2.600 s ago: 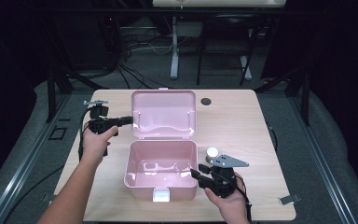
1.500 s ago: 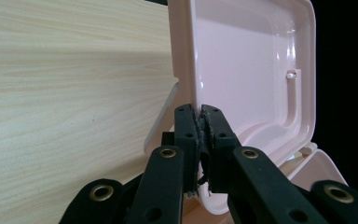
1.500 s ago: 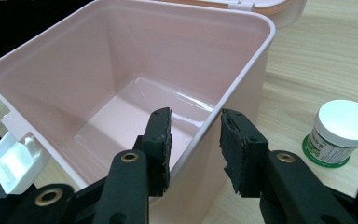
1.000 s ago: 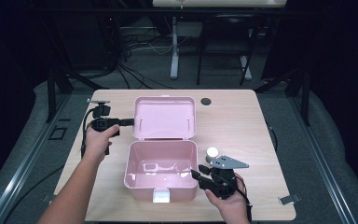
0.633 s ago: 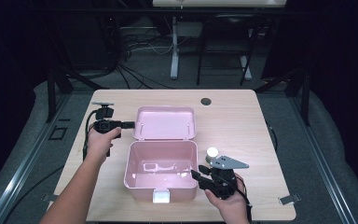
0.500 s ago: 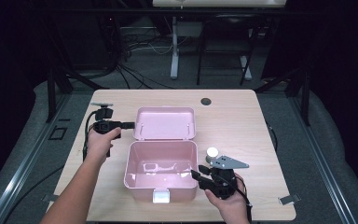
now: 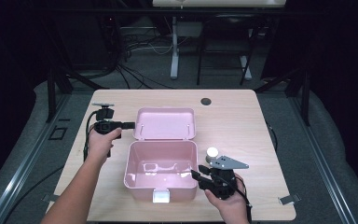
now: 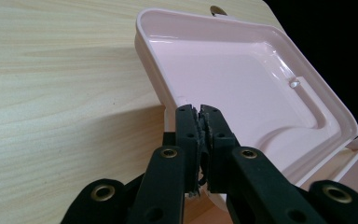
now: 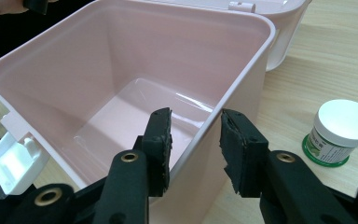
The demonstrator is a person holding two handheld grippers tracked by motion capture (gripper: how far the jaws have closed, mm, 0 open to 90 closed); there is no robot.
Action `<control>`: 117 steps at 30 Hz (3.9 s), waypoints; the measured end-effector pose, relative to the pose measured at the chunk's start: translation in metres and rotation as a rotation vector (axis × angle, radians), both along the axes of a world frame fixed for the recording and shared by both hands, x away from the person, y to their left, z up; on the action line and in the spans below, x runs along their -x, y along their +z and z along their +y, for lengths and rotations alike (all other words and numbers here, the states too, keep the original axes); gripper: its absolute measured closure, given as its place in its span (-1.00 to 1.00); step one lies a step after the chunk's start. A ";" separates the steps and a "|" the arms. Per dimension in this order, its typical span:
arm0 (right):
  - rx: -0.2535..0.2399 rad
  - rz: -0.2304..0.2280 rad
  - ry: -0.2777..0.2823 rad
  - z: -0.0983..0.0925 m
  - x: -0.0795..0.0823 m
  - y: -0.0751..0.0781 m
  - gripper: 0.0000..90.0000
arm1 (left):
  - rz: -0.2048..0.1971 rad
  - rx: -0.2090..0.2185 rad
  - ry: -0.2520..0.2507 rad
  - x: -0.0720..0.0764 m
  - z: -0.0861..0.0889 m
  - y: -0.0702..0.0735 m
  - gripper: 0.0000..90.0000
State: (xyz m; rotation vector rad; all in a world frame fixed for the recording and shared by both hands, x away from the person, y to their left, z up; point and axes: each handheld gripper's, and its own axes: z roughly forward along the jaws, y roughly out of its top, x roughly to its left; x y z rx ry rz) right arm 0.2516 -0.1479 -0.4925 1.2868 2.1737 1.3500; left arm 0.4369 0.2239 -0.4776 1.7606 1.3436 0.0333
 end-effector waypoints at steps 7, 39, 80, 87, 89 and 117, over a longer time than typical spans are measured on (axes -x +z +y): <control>0.011 -0.013 0.002 -0.001 0.001 0.002 0.43 | -0.018 -0.014 0.009 0.003 -0.001 0.002 0.82; 0.014 -0.013 0.004 -0.011 -0.004 0.011 0.29 | -0.163 -0.019 0.001 0.062 0.013 0.010 0.27; 0.362 0.178 0.058 -0.027 -0.097 0.039 0.07 | -0.215 -0.116 -0.047 0.108 0.023 0.018 0.14; 0.438 0.247 0.078 -0.026 -0.113 0.037 -0.03 | -0.168 -0.129 -0.066 0.106 0.025 0.014 0.10; 0.471 0.270 0.080 -0.024 -0.118 0.035 -0.03 | -0.189 -0.132 -0.063 0.106 0.025 0.014 0.05; 0.637 0.464 0.085 -0.020 -0.155 0.018 -0.25 | -0.178 -0.189 -0.048 0.110 0.030 0.021 -0.11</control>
